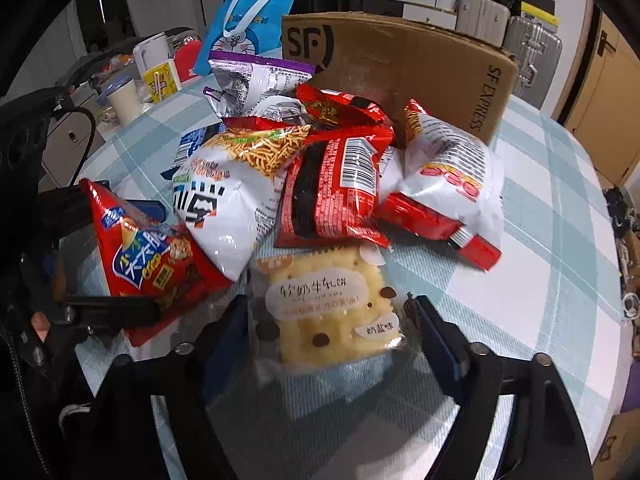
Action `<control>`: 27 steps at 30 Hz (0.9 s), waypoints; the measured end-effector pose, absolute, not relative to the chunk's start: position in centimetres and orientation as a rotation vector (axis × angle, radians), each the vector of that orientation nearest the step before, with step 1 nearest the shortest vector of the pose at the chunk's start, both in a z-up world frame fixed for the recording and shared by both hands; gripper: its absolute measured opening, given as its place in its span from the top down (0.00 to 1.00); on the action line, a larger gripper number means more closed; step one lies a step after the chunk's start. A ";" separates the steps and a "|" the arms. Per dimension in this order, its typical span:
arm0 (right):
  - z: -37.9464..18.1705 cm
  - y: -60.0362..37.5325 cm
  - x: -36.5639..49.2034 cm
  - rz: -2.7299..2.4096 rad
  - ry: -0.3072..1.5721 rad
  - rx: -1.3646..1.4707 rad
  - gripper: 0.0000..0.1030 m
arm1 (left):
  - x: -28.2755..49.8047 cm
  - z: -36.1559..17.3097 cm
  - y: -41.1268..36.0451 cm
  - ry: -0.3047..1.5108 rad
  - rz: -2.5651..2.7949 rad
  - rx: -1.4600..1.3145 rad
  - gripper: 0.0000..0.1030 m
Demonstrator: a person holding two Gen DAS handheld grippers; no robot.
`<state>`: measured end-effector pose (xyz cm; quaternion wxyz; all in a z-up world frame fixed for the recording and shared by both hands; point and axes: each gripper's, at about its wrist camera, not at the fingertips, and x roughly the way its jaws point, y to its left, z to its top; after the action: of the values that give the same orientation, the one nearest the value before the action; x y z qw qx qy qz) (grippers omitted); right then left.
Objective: Organize snacks
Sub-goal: 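Grasp the red triangular snack bag with the left gripper while the right gripper grasps the cream cookie pack, then carry both held snacks over the cardboard box and lower them inside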
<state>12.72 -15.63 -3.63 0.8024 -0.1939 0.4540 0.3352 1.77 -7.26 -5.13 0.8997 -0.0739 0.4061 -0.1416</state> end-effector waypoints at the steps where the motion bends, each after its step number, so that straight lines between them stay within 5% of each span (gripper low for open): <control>1: -3.6 -15.8 12.5 0.717 0.971 -0.412 0.27 | 1.8 -5.1 -7.3 0.840 -0.294 -0.152 0.25; 9: -3.2 -17.4 10.3 0.691 0.949 -0.366 0.39 | 1.0 -5.3 -7.4 0.826 -0.299 -0.149 0.34; 27: -1.1 -21.0 7.8 0.674 0.853 -0.191 0.40 | -1.4 -2.8 -6.2 0.736 -0.335 -0.217 0.39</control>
<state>7.77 -21.04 -1.14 0.8515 -0.0909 0.4052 0.3201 -1.38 -6.23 -2.75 0.9138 -0.1052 0.3572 -0.1625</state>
